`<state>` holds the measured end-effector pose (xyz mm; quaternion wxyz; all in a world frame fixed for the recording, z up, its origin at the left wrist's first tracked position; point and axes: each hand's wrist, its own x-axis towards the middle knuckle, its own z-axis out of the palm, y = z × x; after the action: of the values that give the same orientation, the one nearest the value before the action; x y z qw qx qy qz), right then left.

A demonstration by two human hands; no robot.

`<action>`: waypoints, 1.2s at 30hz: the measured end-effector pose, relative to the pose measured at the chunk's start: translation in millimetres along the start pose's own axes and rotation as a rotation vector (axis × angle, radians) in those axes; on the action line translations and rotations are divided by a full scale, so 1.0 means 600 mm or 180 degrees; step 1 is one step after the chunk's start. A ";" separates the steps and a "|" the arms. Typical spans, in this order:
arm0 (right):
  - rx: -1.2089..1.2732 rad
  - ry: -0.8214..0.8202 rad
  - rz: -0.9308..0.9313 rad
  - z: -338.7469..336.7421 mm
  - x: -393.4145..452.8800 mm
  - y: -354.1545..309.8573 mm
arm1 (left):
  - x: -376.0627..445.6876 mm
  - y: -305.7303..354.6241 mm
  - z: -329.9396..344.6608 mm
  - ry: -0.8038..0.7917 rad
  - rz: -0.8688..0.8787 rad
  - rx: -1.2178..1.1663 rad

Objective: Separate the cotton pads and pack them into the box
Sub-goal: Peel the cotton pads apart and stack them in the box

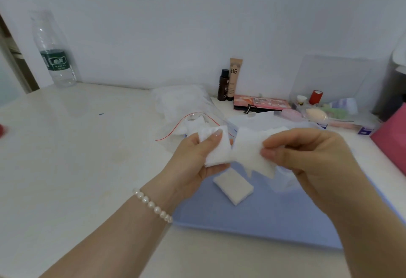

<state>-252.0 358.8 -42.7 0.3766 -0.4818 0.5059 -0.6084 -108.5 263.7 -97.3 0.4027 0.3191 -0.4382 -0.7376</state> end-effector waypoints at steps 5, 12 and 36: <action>0.1583 0.0195 0.0078 0.027 -0.001 0.023 | -0.001 -0.011 0.008 -0.0104 -0.0063 0.0022; 0.0460 0.1141 0.0240 0.057 -0.006 0.074 | -0.009 -0.009 0.011 -0.0376 0.0016 -0.0076; -0.0044 0.1459 -0.0044 0.066 -0.010 0.088 | -0.006 -0.012 0.021 -0.0486 -0.0058 -0.0701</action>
<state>-214.0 343.7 -94.7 0.2443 -0.3371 0.5790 -0.7010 -119.4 274.1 -97.8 0.3941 0.2198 -0.3811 -0.8069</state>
